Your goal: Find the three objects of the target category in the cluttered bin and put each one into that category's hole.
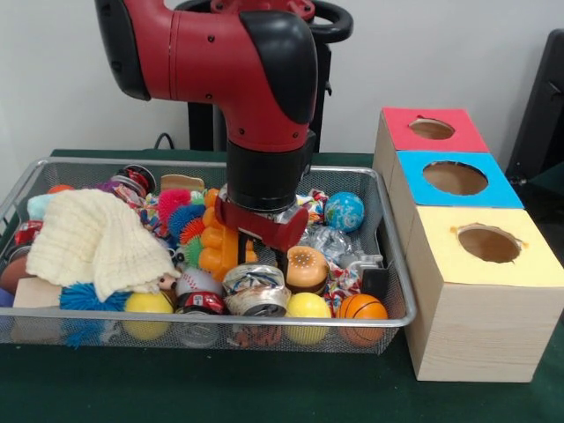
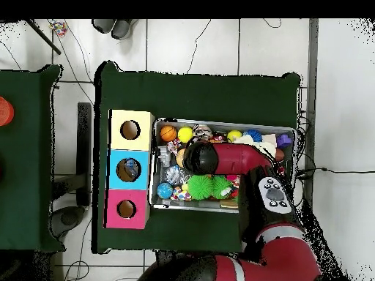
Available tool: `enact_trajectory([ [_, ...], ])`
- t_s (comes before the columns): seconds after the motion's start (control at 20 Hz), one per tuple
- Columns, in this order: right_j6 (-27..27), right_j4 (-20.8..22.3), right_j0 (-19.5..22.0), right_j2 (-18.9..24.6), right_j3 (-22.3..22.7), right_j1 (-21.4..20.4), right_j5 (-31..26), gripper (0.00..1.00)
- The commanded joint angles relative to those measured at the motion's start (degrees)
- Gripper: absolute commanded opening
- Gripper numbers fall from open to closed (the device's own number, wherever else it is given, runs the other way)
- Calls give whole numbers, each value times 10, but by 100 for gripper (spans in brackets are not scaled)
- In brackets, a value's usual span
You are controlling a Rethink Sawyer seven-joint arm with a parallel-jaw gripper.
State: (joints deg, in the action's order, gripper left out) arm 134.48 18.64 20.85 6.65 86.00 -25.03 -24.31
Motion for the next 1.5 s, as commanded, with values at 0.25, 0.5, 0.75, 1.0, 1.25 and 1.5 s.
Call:
enact_trajectory([
  [0.25,-53,25,27,66,-75,25,30,100],
  [0.5,-24,50,37,50,-16,30,105,100],
  [0.75,19,80,59,1,109,17,162,100],
  [1.0,49,88,74,-32,174,9,222,100],
  [1.25,29,104,102,-36,202,14,264,100],
  [1.5,13,119,120,-34,232,2,267,100],
])
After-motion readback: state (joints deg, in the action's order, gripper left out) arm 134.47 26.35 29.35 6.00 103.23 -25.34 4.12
